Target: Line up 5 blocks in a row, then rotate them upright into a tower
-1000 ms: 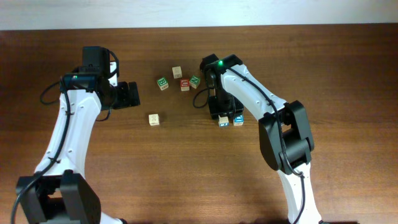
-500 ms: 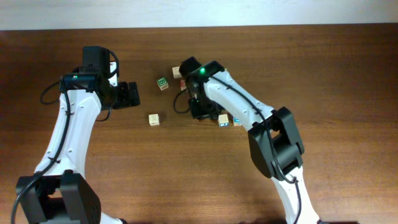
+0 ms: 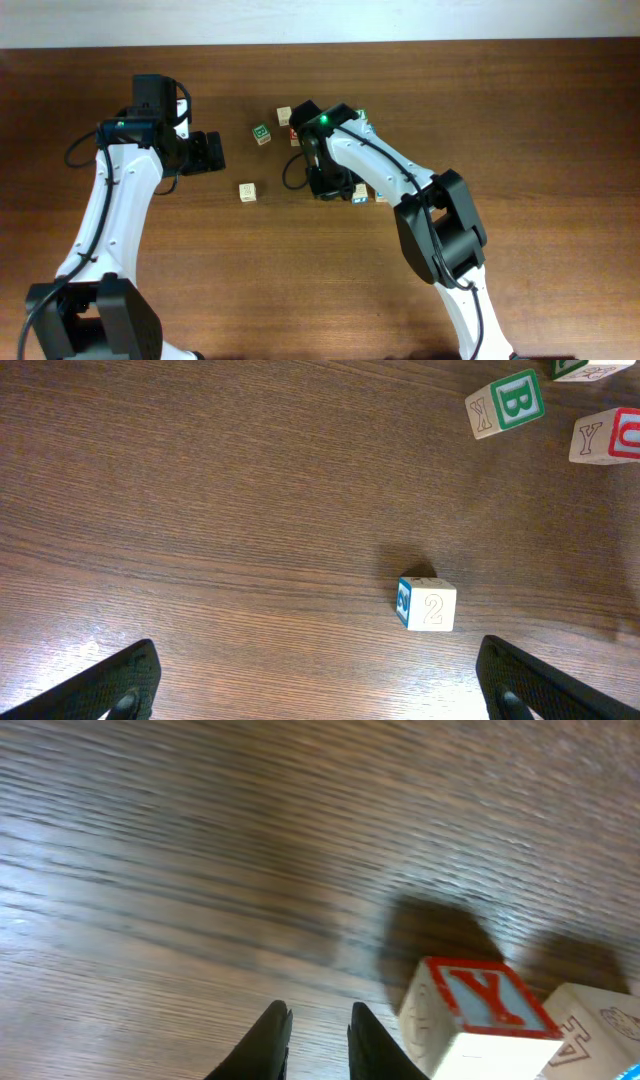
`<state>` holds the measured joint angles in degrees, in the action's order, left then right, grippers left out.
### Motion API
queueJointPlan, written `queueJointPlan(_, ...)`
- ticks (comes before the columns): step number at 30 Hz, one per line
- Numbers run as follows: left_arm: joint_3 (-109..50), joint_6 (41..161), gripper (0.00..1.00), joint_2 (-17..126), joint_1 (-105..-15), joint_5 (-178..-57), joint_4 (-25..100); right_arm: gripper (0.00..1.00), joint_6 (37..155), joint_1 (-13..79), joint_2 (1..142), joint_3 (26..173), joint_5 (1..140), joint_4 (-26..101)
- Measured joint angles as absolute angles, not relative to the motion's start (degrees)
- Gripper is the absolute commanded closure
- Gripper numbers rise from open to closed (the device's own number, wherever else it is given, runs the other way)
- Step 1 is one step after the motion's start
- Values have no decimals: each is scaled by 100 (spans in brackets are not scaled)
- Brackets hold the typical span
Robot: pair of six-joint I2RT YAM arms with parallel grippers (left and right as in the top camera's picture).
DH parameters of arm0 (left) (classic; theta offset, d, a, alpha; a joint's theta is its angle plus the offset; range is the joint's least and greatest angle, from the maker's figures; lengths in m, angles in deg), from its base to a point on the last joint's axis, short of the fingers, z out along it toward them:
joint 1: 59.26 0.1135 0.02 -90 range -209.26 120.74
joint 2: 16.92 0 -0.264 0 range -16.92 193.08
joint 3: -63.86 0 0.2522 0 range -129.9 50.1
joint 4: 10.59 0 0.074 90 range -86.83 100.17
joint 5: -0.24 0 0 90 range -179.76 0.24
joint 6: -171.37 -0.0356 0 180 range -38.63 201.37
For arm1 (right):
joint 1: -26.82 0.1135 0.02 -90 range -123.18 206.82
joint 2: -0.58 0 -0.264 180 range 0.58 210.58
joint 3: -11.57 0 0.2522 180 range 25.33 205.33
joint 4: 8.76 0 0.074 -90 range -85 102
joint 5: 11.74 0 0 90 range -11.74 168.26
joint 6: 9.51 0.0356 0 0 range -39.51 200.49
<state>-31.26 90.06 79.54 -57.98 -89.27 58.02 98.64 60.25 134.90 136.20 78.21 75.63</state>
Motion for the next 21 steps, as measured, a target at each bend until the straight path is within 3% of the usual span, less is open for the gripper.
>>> queueJointPlan(21,-3126,9006,1,7954,-5798,-8927,5802,78,9875,5714,13490,13576,7825,7871)
